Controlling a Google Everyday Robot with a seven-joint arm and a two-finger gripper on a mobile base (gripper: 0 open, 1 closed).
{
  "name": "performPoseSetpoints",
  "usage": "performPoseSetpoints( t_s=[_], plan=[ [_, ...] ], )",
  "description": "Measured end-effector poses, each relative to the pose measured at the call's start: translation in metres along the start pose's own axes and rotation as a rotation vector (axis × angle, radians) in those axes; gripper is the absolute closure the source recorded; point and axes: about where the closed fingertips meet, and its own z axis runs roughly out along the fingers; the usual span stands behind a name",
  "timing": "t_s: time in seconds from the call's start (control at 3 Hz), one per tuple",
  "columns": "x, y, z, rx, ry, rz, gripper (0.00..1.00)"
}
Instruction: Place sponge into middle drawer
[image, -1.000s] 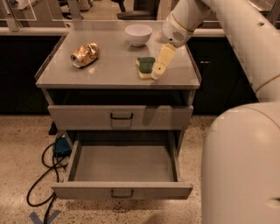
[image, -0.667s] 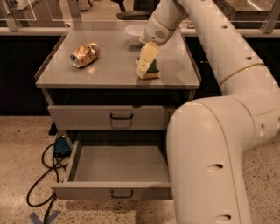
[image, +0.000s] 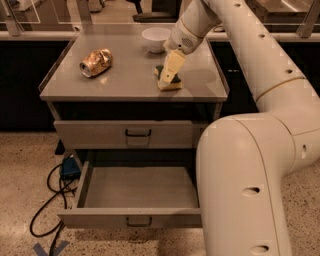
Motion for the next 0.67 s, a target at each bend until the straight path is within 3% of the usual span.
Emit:
performPoseSetpoints(
  t_s=[0.67],
  plan=[
    [0.065, -0.032, 0.018, 0.026, -0.189, 0.024, 0.0]
  ],
)
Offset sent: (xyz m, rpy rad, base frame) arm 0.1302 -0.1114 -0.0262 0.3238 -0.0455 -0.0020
